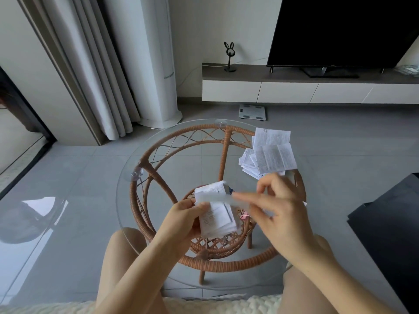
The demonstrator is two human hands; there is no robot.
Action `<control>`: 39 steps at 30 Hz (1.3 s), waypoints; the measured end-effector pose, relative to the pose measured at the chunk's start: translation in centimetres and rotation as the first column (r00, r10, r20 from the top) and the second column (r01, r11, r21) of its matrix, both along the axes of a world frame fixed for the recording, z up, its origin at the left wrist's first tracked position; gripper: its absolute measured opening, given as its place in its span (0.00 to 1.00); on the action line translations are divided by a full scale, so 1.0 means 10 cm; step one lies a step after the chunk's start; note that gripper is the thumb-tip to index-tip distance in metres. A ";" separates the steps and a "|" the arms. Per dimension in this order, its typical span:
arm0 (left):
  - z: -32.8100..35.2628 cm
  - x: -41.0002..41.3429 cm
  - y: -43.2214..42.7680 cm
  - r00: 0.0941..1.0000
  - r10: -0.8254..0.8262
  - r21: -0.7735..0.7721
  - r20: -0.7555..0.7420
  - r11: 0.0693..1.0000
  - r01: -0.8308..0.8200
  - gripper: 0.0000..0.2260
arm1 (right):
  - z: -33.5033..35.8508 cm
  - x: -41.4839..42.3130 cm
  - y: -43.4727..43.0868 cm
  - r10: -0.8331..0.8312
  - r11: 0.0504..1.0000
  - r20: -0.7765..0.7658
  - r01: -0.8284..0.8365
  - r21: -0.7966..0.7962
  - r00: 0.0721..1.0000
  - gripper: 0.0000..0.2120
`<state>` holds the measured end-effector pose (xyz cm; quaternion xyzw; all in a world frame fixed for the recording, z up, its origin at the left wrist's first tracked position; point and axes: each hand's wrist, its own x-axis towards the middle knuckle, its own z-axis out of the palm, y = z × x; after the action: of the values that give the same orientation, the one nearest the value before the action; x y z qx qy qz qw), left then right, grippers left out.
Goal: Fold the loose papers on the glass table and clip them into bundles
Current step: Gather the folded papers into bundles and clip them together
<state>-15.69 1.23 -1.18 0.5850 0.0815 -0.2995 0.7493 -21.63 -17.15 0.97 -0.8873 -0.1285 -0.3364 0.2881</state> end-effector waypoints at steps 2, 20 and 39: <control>0.04 -0.01 -0.02 1.000 0.002 -0.083 -0.028 0.997 -0.005 0.08 | -0.14 -0.01 0.00 0.038 0.999 -0.109 -0.040 -0.020 0.993 0.08; 0.15 -0.03 -0.01 0.994 -0.013 0.019 0.109 1.000 0.011 0.06 | 0.18 0.00 0.00 0.322 0.766 -0.555 0.134 0.629 0.767 0.17; 0.10 0.00 0.03 0.959 -0.263 -0.158 0.103 0.948 0.277 0.11 | 0.60 0.22 -0.14 0.084 0.982 -0.843 0.100 0.161 0.531 0.09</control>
<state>-15.73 1.52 -0.21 0.5357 -0.0556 -0.3814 0.7513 -19.39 -18.50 7.00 -0.9079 0.0637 0.1233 0.3955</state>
